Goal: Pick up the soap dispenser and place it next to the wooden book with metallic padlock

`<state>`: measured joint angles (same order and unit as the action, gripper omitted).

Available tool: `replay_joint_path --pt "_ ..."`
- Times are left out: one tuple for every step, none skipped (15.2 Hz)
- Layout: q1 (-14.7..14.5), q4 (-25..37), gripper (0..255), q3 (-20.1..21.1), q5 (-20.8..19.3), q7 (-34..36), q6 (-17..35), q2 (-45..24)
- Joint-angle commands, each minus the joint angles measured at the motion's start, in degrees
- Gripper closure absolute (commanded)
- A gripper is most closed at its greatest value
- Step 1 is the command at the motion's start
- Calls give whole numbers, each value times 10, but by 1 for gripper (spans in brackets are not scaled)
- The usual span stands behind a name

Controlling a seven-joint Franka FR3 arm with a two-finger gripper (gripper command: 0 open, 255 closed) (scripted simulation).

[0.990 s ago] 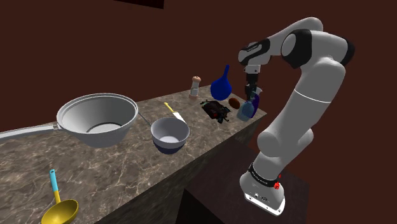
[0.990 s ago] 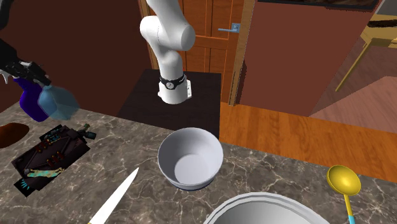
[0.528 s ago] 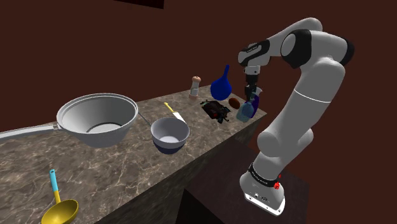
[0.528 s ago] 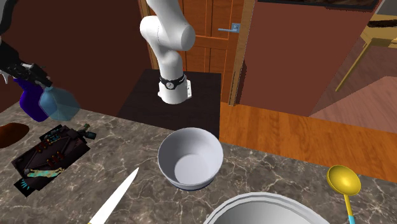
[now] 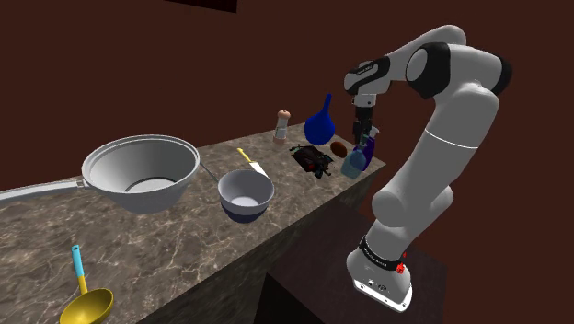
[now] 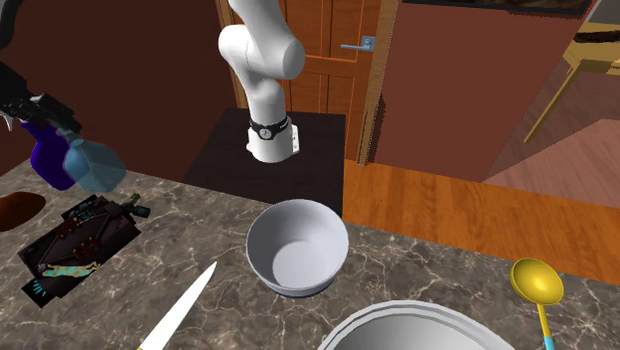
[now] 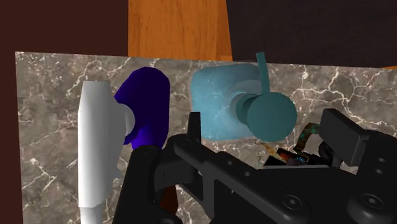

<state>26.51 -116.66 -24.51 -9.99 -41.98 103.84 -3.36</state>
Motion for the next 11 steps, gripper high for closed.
replay_joint_path --pt "-2 30 0 2 2 -2 -31 1" --pt "-4 50 0 3 4 -3 -51 0" --pt "-5 66 0 4 5 -4 -66 -1" --pt "-5 66 0 4 5 -4 -66 -1" --pt "-5 66 0 4 5 -4 -66 -1" --pt "-5 66 0 4 5 -4 -66 -1" --pt "-5 66 0 4 5 -4 -66 -1" --pt "-5 66 0 4 5 -4 -66 -1" --pt "-5 66 0 4 5 -4 -66 -1" --pt "-5 66 0 4 5 -4 -66 -1" --pt "-5 66 0 4 5 -4 -66 -1"
